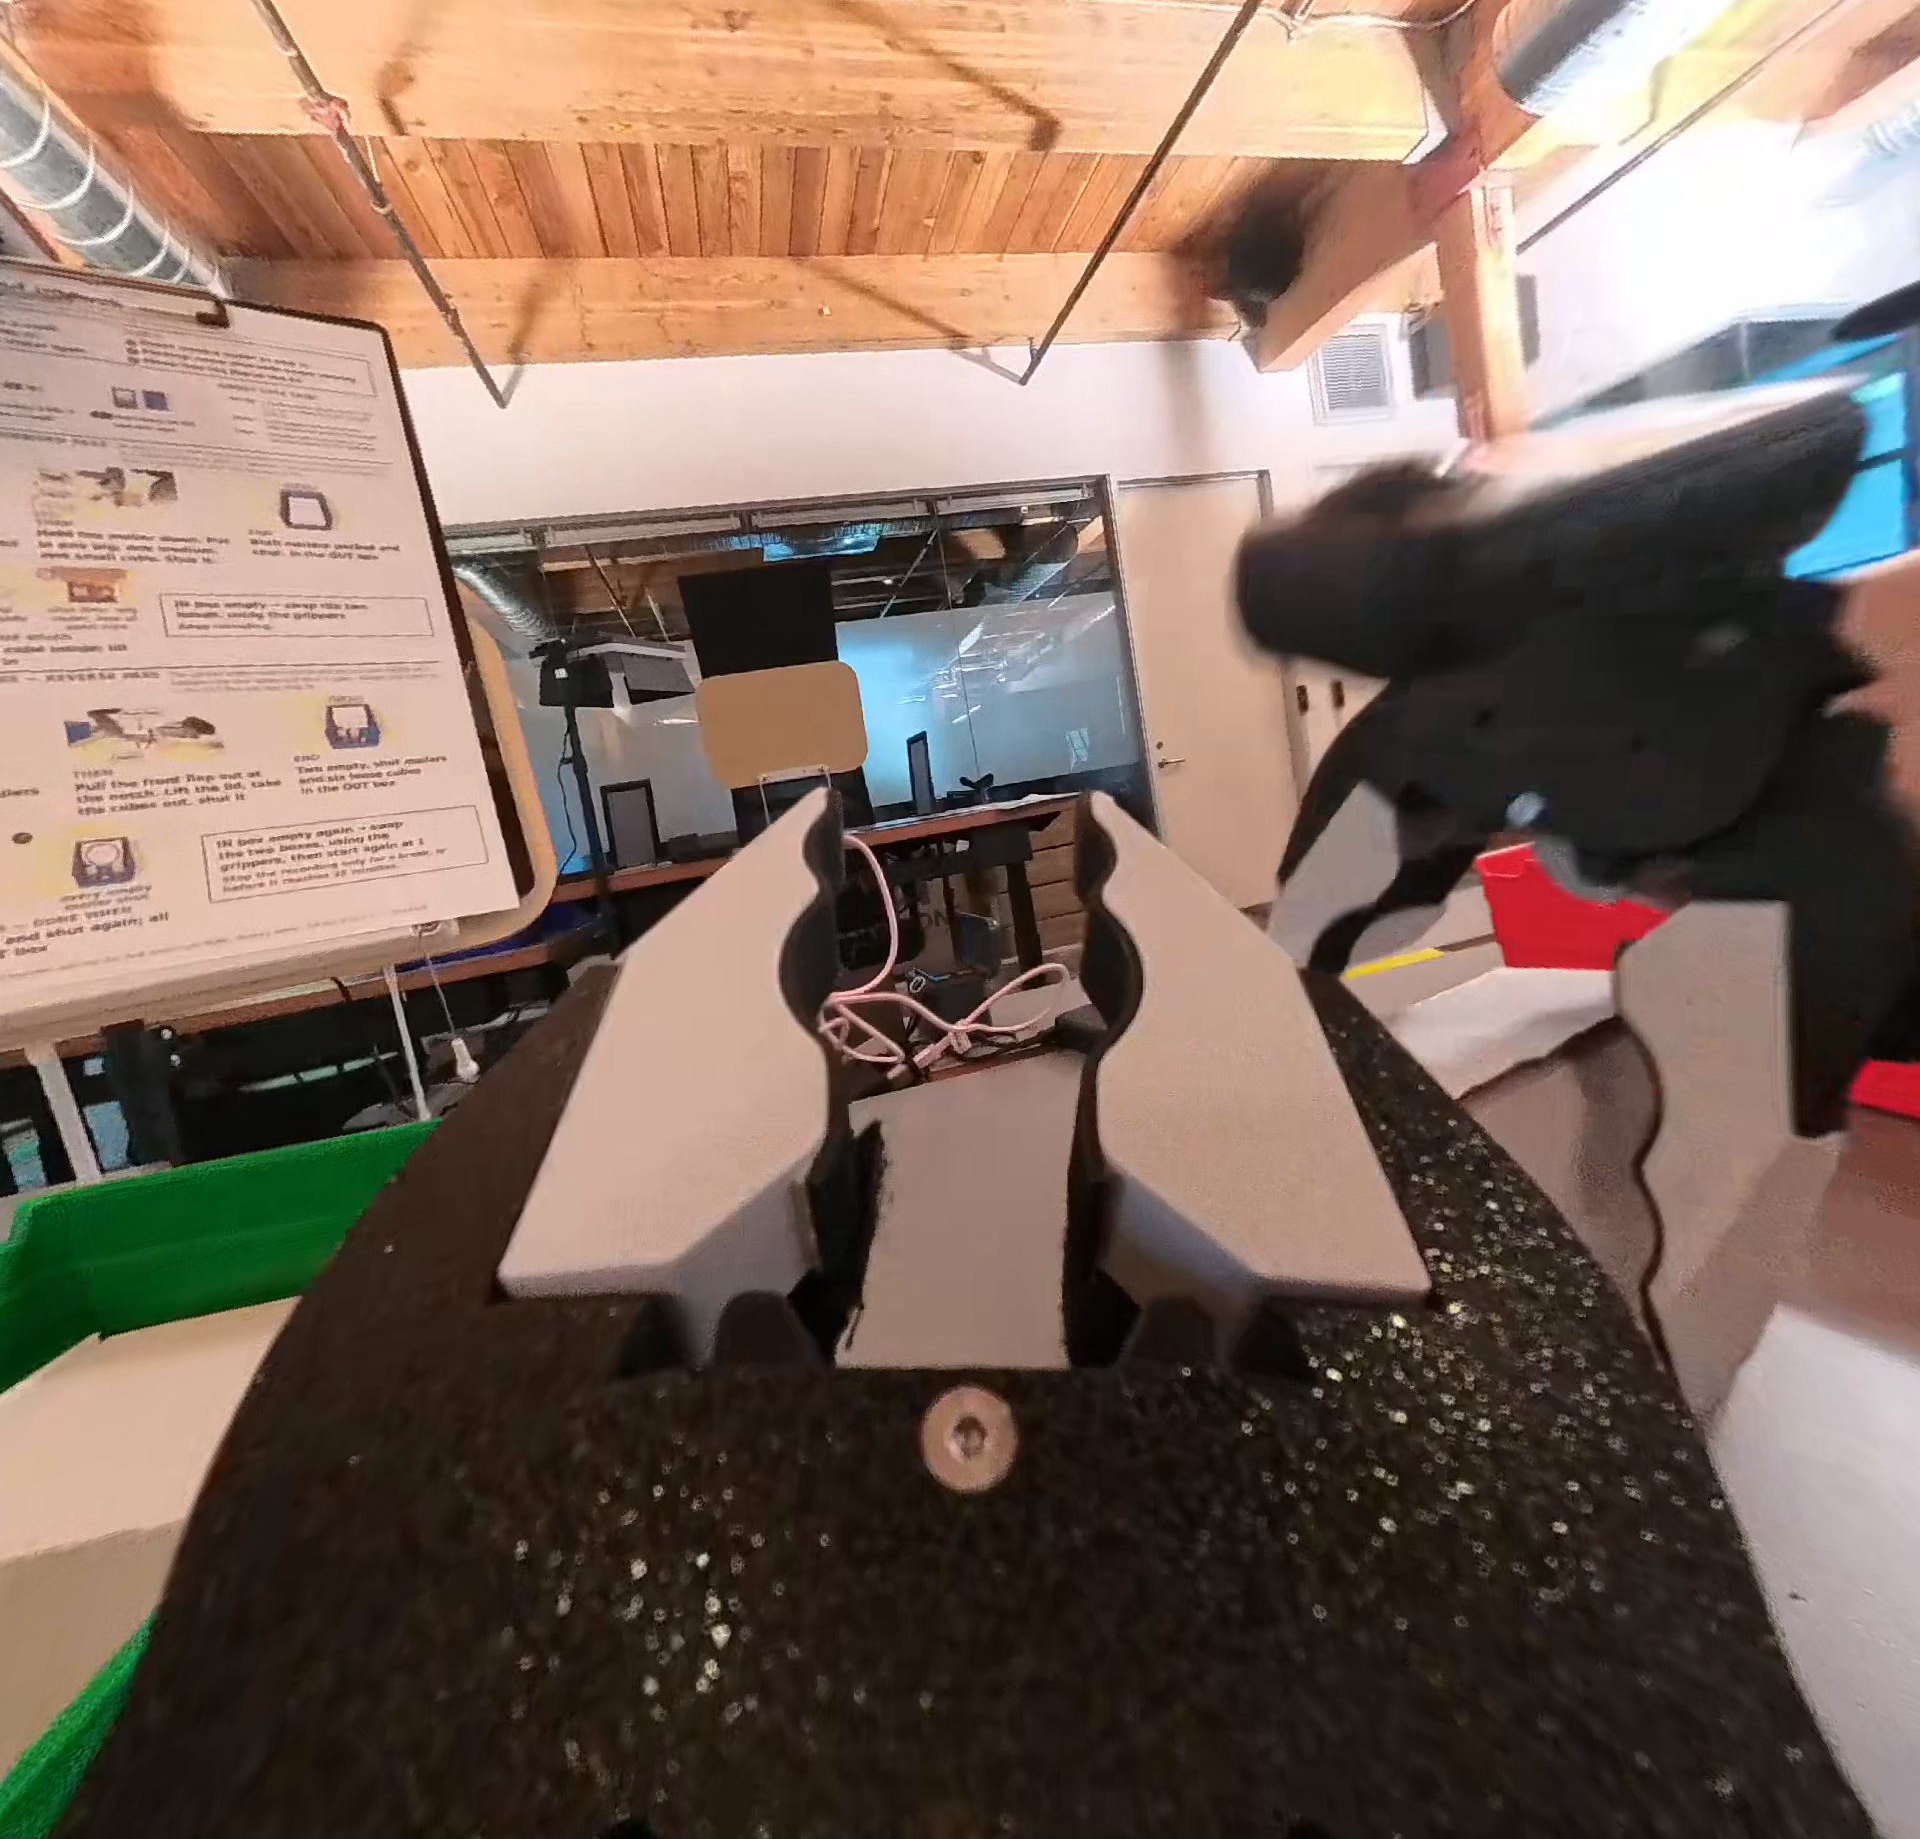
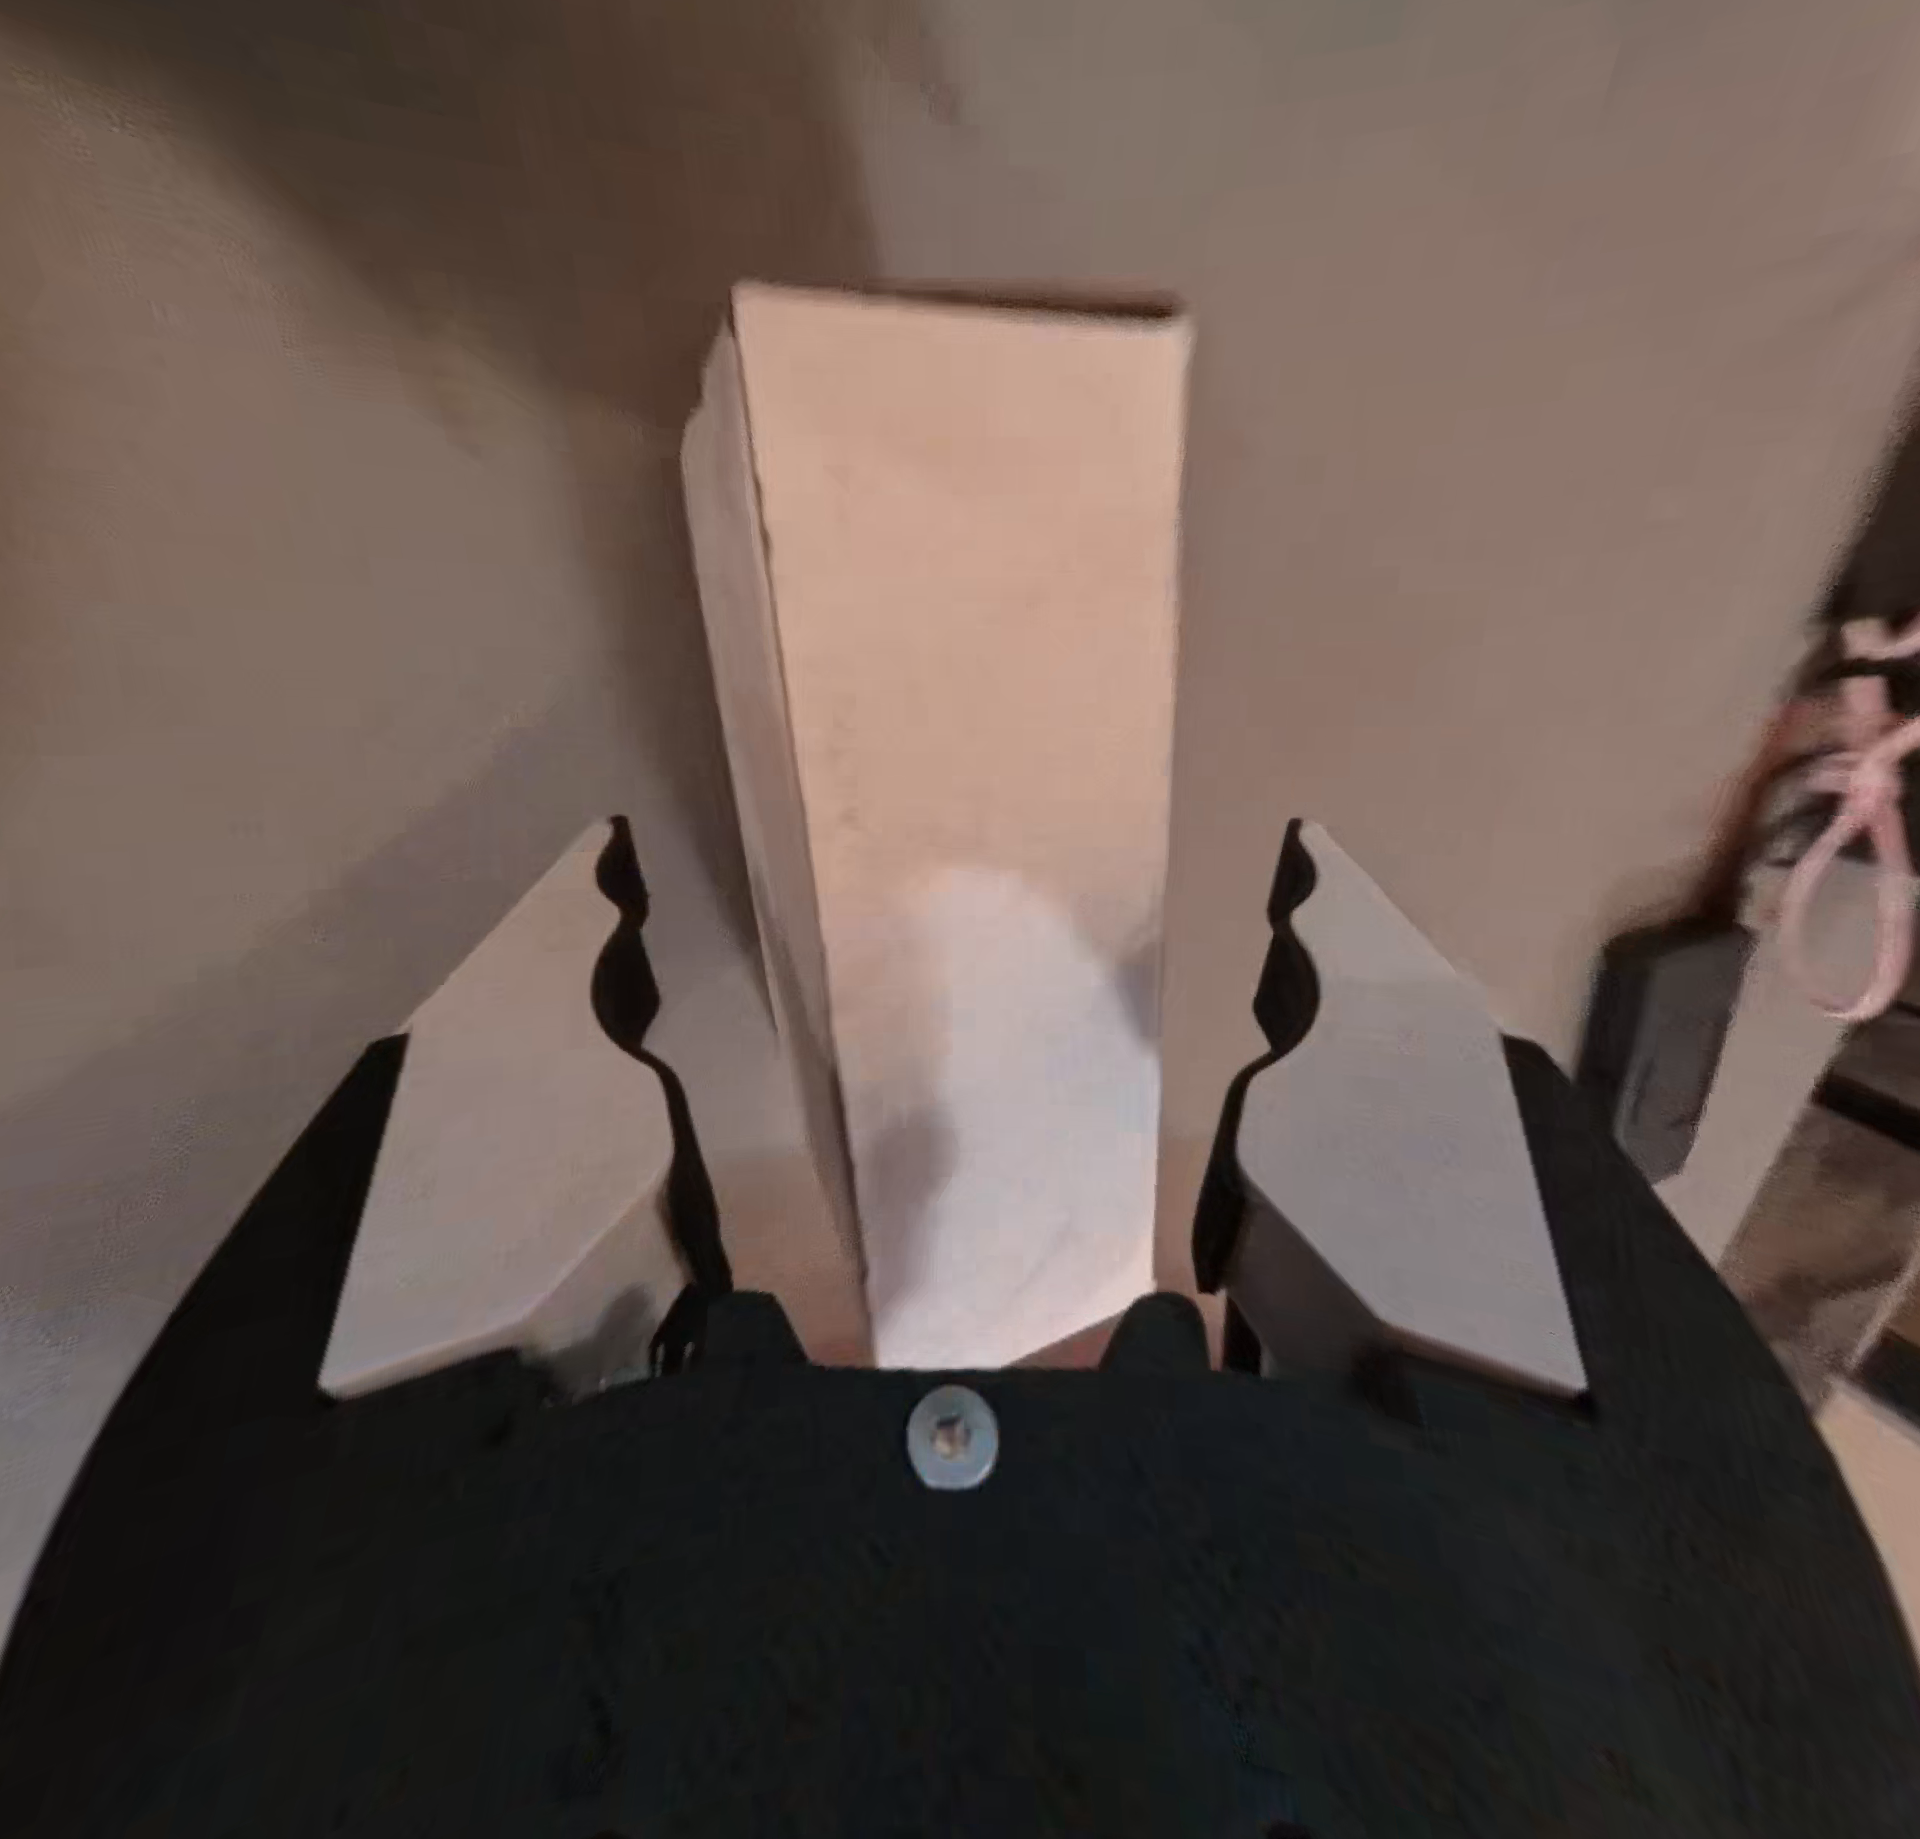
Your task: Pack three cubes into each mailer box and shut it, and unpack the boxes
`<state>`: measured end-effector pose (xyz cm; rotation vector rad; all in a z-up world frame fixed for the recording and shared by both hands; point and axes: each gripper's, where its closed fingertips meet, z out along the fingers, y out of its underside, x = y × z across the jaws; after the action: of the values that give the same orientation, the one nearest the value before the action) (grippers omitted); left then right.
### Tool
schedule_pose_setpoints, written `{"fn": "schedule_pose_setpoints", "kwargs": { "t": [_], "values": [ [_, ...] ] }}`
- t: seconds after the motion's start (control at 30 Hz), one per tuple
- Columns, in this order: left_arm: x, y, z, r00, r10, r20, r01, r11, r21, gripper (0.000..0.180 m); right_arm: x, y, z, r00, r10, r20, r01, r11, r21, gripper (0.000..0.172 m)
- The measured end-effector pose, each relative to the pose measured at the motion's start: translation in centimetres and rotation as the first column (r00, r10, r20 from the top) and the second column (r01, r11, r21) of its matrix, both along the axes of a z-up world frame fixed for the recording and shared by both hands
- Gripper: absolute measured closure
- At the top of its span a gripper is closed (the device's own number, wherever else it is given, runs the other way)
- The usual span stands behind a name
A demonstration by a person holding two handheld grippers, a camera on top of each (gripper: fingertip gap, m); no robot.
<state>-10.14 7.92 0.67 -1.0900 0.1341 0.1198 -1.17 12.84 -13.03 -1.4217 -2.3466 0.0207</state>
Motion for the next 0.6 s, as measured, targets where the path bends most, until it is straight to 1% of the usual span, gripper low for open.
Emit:
{"fn": "schedule_pose_setpoints", "kwargs": {
  "t": [0.03, 0.07, 0.1, 0.17, 0.23, 0.3, 0.37, 0.43, 0.5, 0.53, 0.57, 0.6],
  "values": [
    [0.0, -0.2, 0.1, 1.0, 0.006, -0.009, -0.006, 1.0, 0.013, 0.138, 0.5, 0.3, -1.1, 0.995, 0.017, 0.099, -0.016, 1.0, -0.011, 0.06],
    [0.0, -0.4, 0.2, 1.0, 0.013, -0.018, -0.013, 1.0, 0.023, 0.138, 0.7, 0.5, -1.9, 0.987, 0.041, 0.158, -0.038, 0.999, -0.022, 0.075],
    [0.0, -0.4, 0.2, 0.999, 0.021, -0.025, -0.021, 0.999, 0.027, 0.138, 0.7, 0.7, -2.4, 0.982, 0.061, 0.18, -0.056, 0.998, -0.03, 0.089],
    [-0.1, -0.5, 0.2, 0.999, 0.023, -0.027, -0.022, 0.999, 0.027, 0.138, 1.3, 0.2, -2.0, 0.978, 0.071, 0.196, -0.056, 0.995, -0.08, 0.091],
    [-0.2, -0.7, 0.3, 1.0, 0.019, -0.017, -0.018, 0.999, 0.034, 0.138, 2.2, 0.1, -0.5, 0.985, 0.092, 0.148, -0.088, 0.996, -0.033, 0.092],
    [-0.3, -1.0, 0.4, 1.0, 0.018, -0.009, -0.017, 0.999, 0.04, 0.139, 3.7, 0.2, 2.2, 0.994, 0.086, 0.063, -0.09, 0.994, 0.063, 0.091],
    [-0.5, -1.0, 0.3, 1.0, 0.017, 0.004, -0.017, 0.999, 0.035, 0.139, 6.1, 1.1, 6.2, 0.996, 0.065, -0.058, -0.052, 0.978, 0.202, 0.091],
    [-0.5, -0.8, 0.0, 1.0, 0.007, 0.02, -0.008, 1.0, 0.019, 0.14, 9.8, 3.2, 11.0, 0.985, 0.0, -0.174, 0.062, 0.936, 0.347, 0.091],
    [-0.2, -0.5, -0.4, 1.0, -0.007, 0.029, 0.007, 1.0, 0.0, 0.14, 15.0, 6.4, 15.4, 0.959, -0.117, -0.258, 0.228, 0.858, 0.46, 0.091],
    [0.0, -0.3, -0.5, 1.0, -0.012, 0.025, 0.012, 1.0, -0.011, 0.141, 17.8, 8.2, 17.0, 0.941, -0.179, -0.289, 0.306, 0.814, 0.494, 0.091],
    [0.2, -0.1, -0.7, 1.0, -0.014, 0.018, 0.014, 1.0, -0.021, 0.141, 20.6, 9.8, 17.7, 0.924, -0.239, -0.3, 0.366, 0.78, 0.507, 0.092],
    [0.5, 0.1, -0.9, 1.0, -0.014, 0.006, 0.014, 0.999, -0.03, 0.142, 23.0, 11.4, 17.7, 0.91, -0.292, -0.293, 0.407, 0.756, 0.512, 0.092]
  ]
}}
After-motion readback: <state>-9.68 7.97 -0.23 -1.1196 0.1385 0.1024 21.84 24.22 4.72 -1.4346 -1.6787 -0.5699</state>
